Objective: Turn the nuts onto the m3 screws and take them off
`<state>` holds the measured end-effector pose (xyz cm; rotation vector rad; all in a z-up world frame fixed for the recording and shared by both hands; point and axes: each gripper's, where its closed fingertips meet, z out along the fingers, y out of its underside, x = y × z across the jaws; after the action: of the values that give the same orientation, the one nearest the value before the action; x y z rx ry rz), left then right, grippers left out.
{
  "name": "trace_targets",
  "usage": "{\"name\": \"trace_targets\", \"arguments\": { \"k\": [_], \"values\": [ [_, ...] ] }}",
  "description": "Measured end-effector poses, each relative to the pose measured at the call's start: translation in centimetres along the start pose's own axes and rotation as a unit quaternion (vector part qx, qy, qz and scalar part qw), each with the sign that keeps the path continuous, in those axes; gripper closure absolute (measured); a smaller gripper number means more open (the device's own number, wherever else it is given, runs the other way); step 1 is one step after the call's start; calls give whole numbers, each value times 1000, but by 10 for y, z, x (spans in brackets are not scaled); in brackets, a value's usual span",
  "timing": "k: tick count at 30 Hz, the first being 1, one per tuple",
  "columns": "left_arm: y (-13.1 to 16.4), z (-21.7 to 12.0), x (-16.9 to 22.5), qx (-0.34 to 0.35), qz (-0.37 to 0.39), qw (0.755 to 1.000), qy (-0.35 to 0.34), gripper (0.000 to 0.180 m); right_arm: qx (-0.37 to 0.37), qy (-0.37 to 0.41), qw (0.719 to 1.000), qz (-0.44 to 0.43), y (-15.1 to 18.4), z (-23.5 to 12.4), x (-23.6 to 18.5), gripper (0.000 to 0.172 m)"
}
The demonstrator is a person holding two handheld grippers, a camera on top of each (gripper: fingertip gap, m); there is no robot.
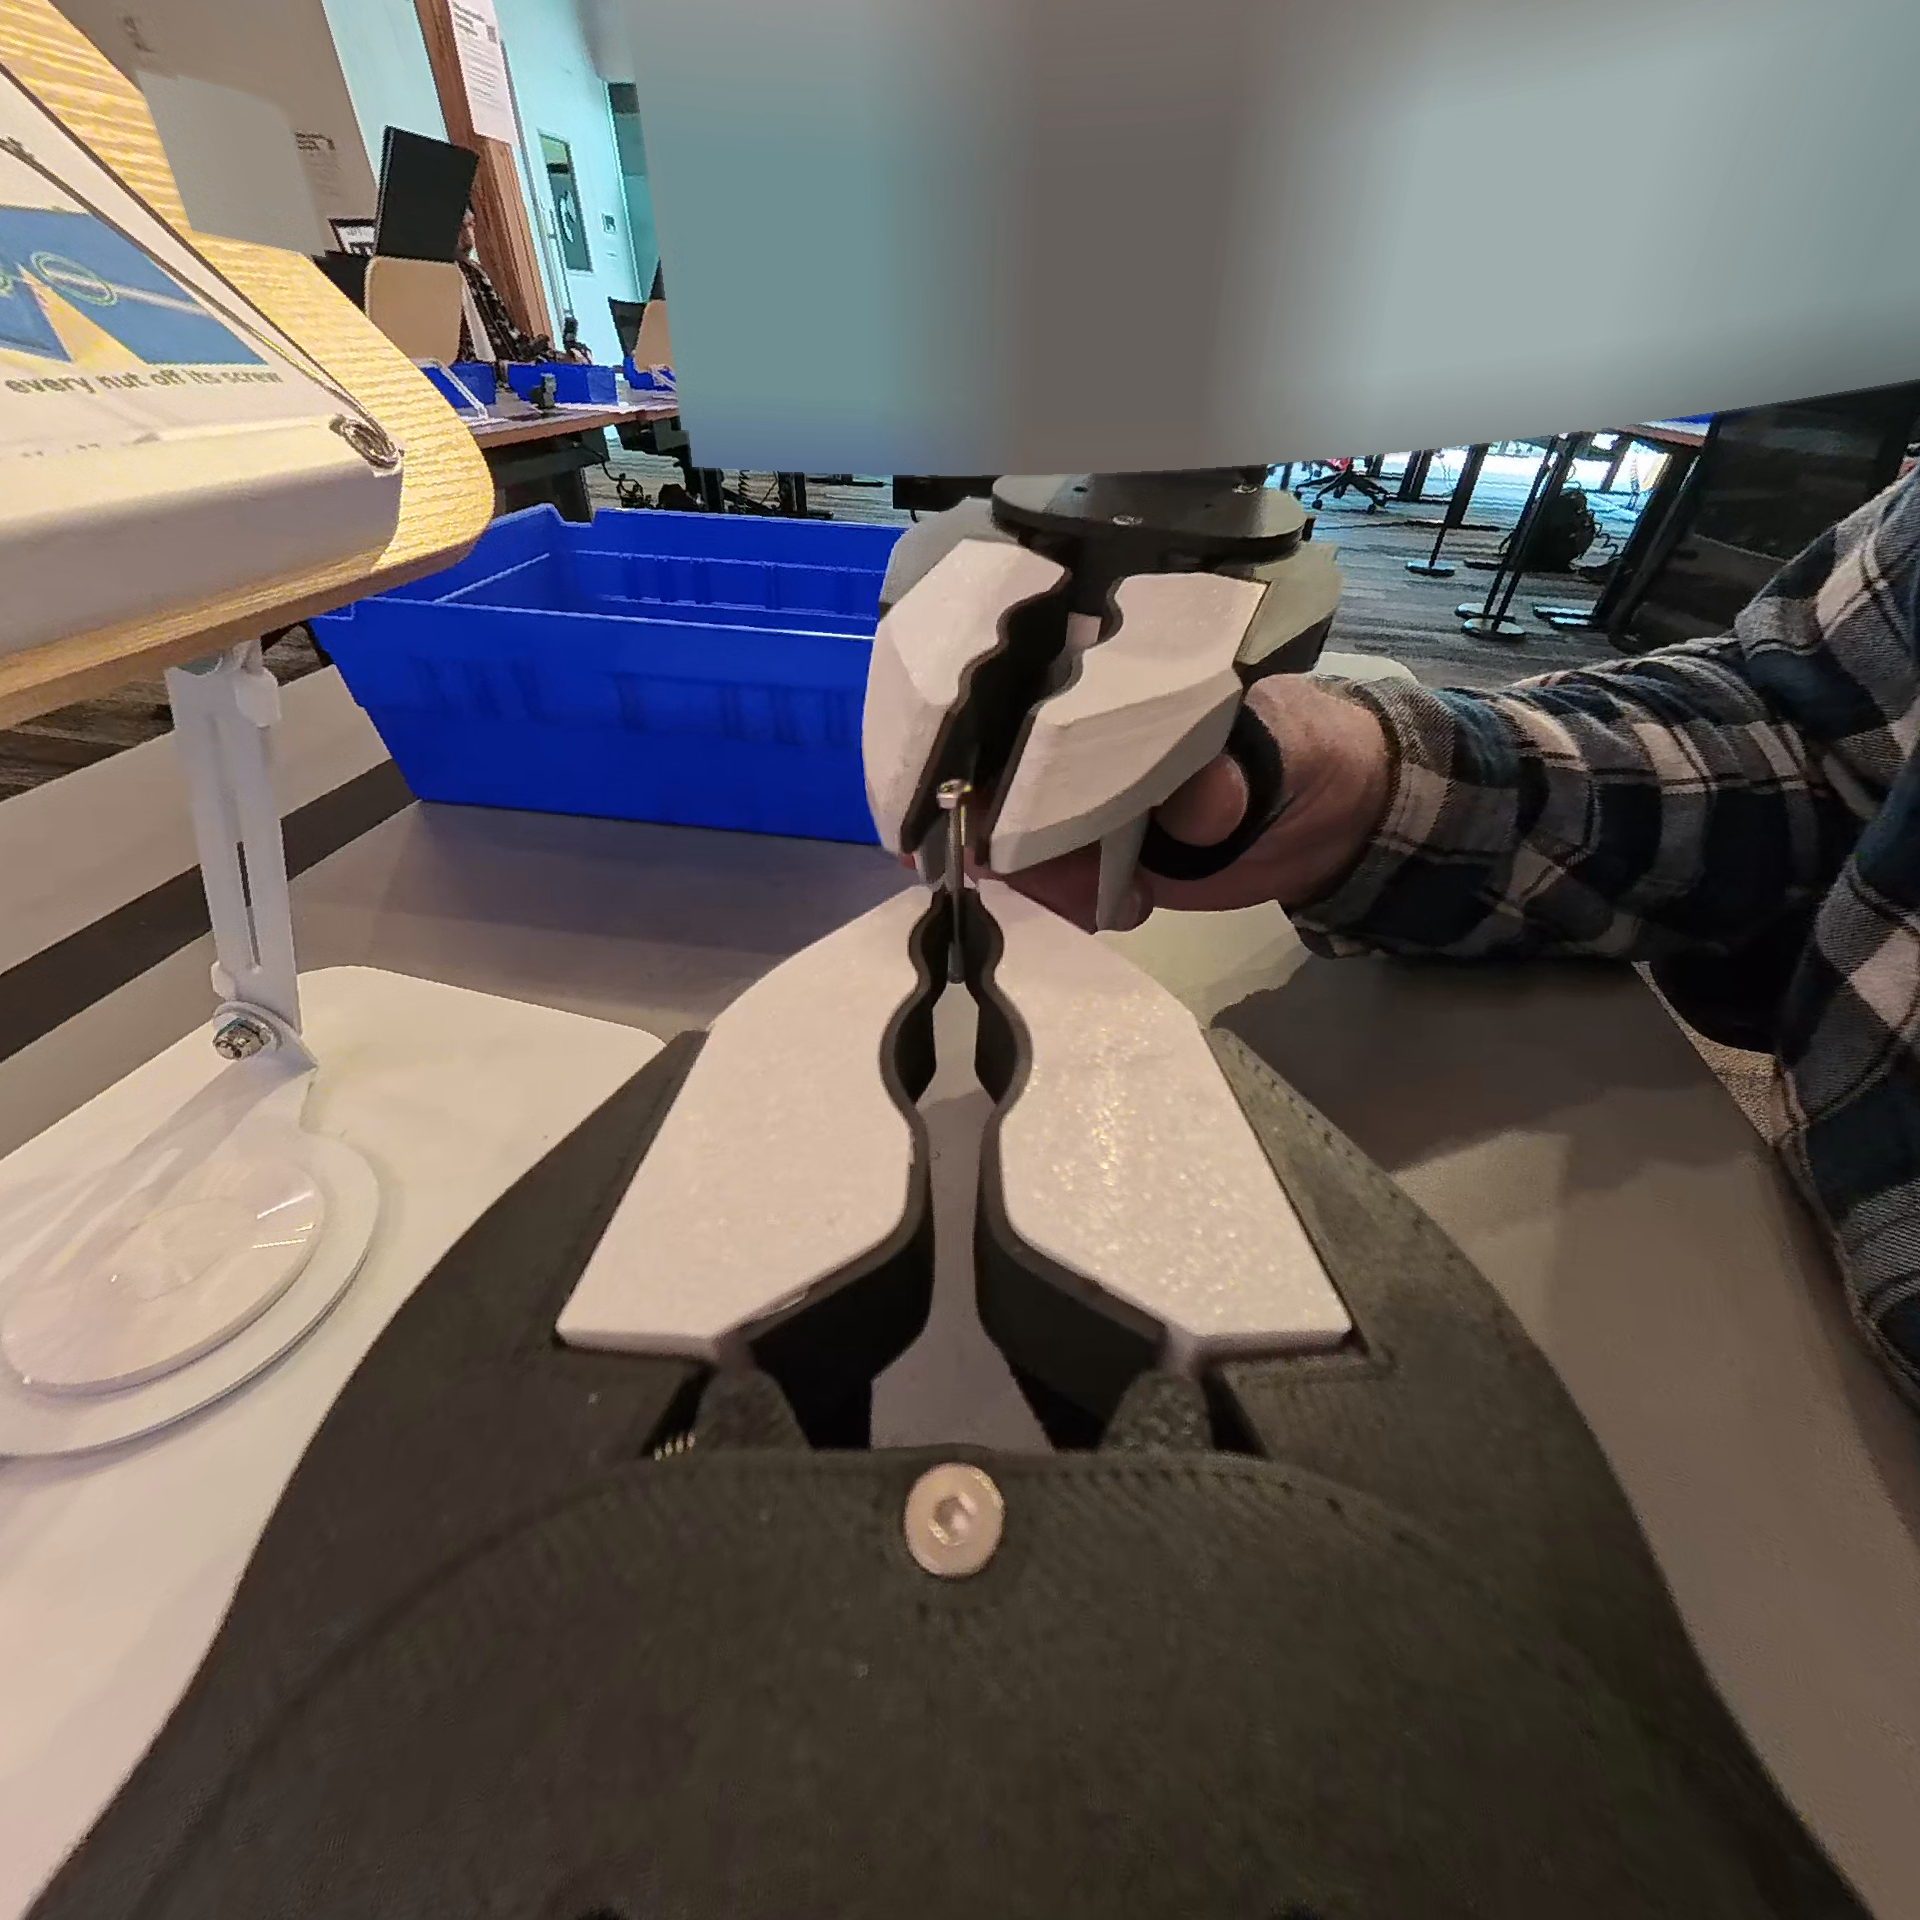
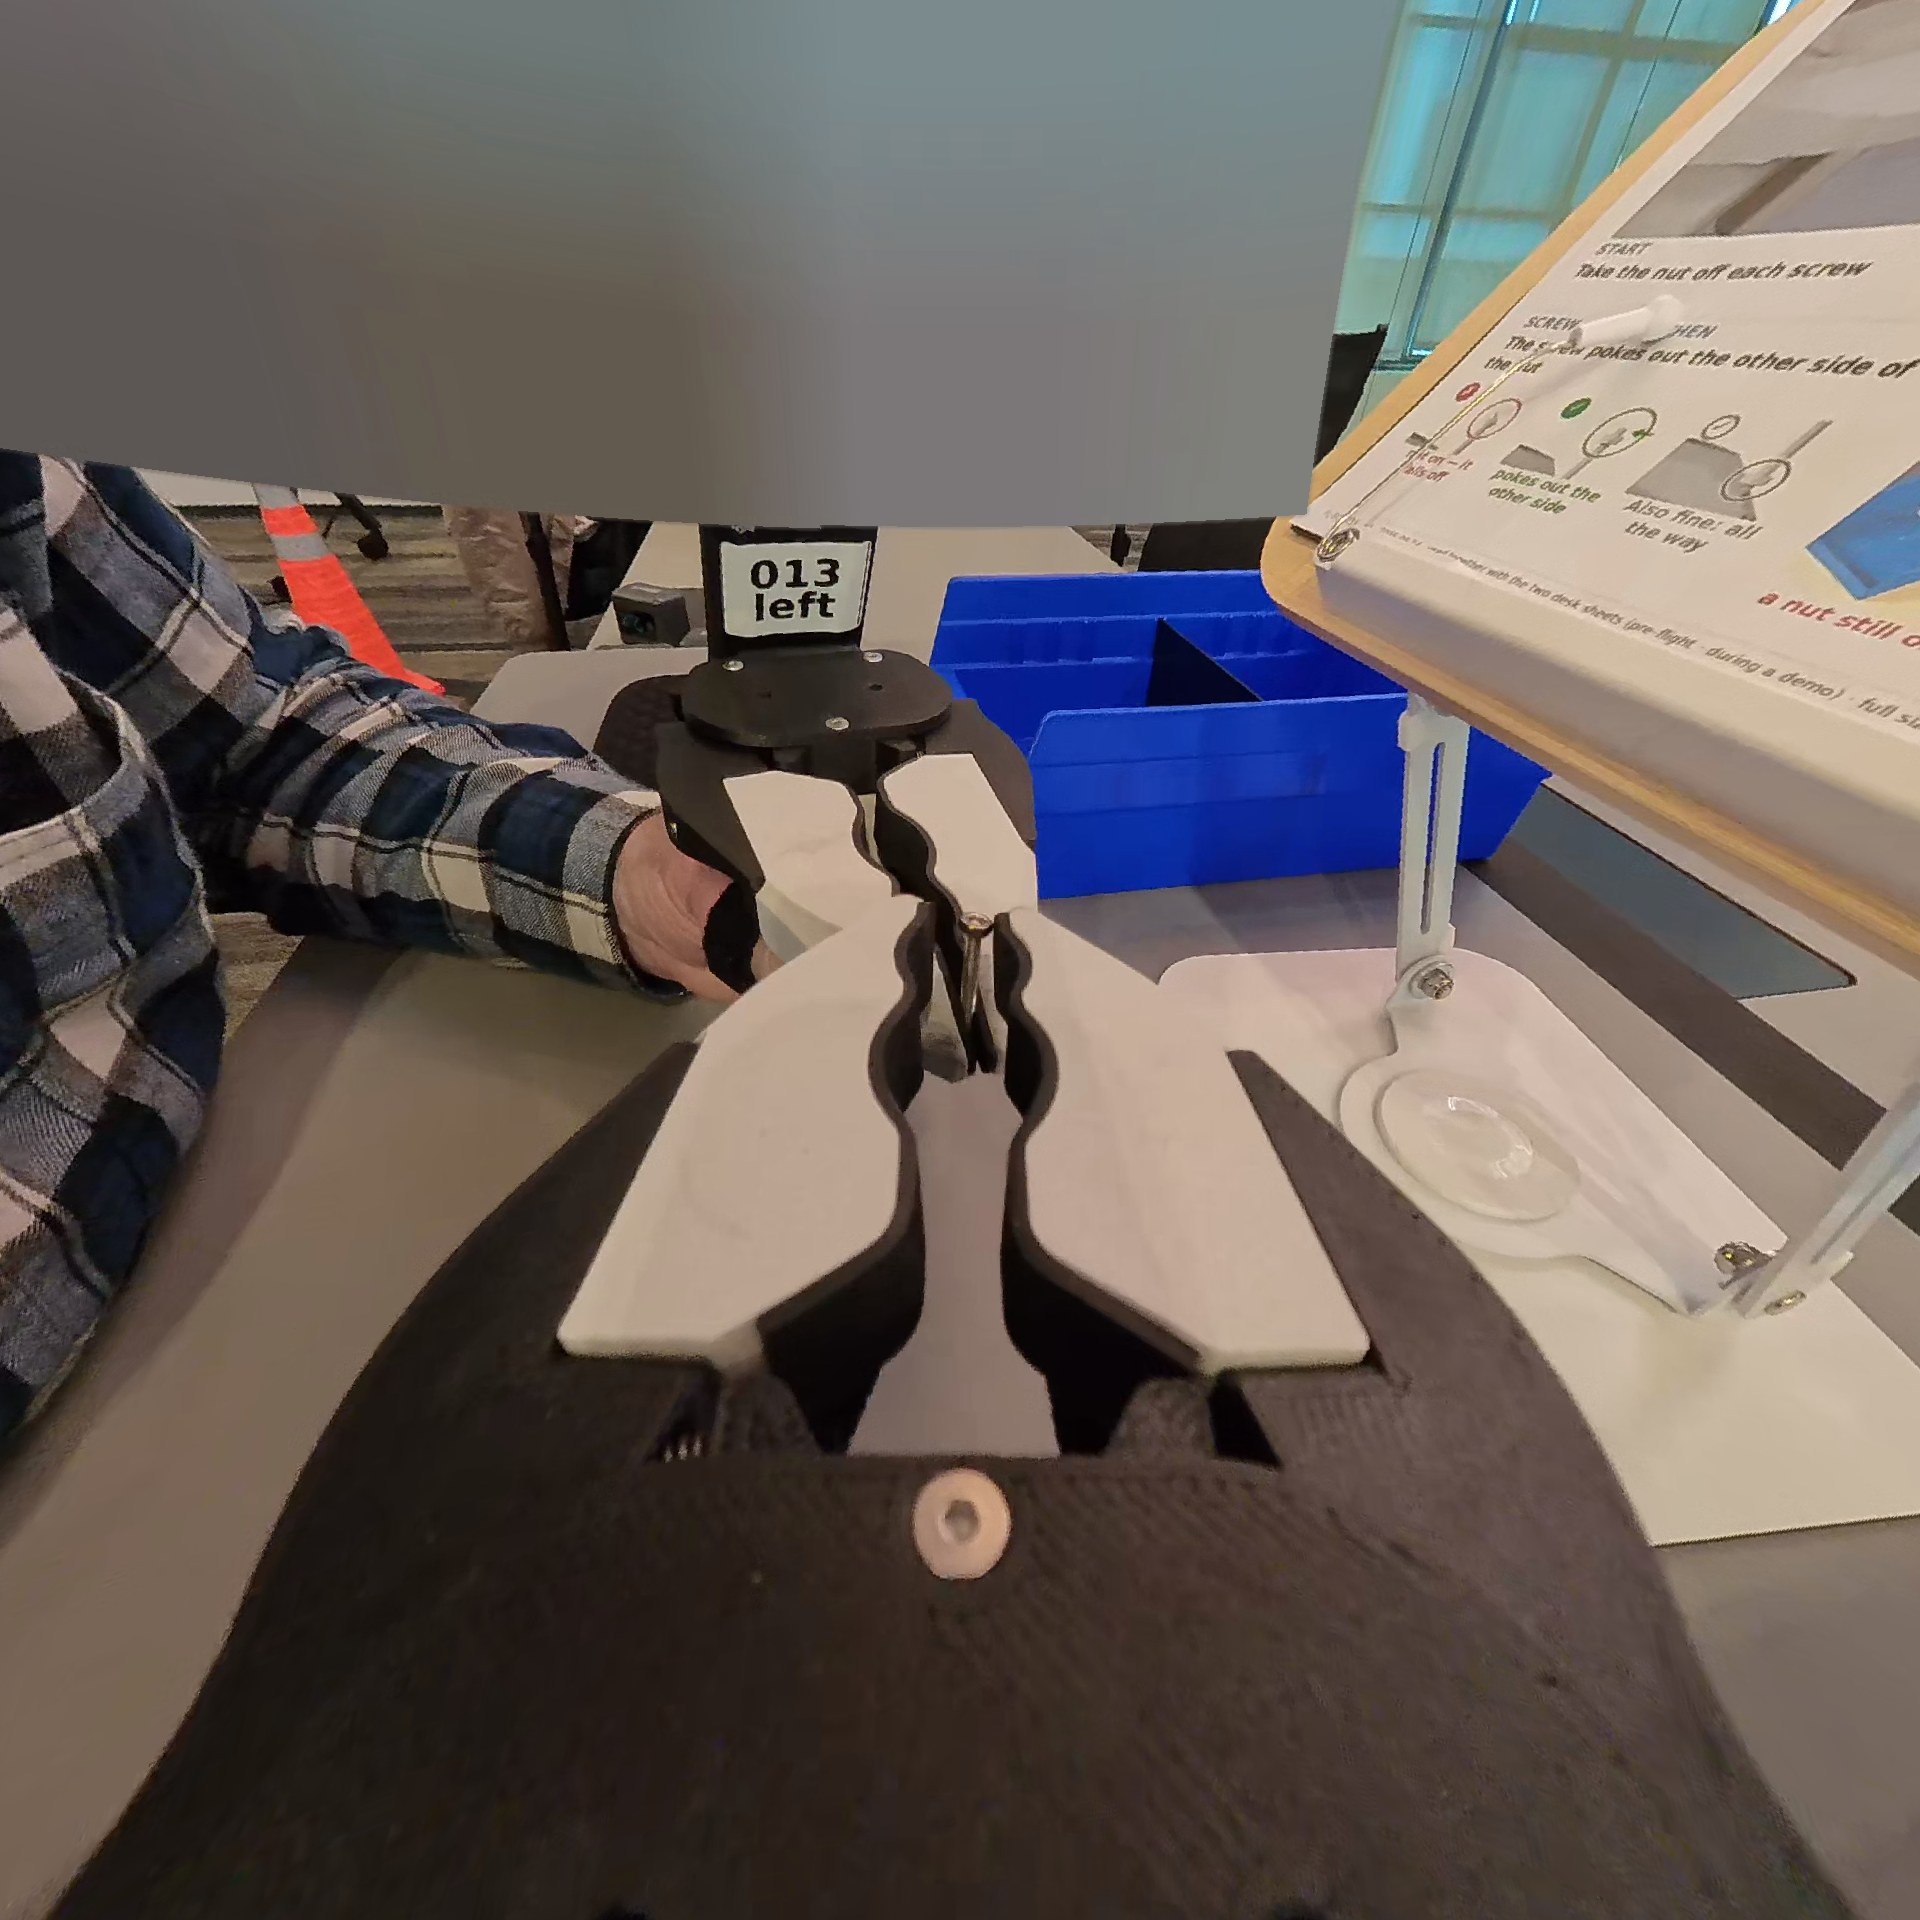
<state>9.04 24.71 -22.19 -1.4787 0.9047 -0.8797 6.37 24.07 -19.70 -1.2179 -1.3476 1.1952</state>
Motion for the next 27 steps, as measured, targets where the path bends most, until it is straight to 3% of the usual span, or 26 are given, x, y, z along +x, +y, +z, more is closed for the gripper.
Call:
{"name": "trace_targets", "arguments": {
  "k": [27],
  "values": [
    [-2,1,0,0,9,1000,-6,179,20,2,1000,1,-4,-2,1,166]
  ]
}}
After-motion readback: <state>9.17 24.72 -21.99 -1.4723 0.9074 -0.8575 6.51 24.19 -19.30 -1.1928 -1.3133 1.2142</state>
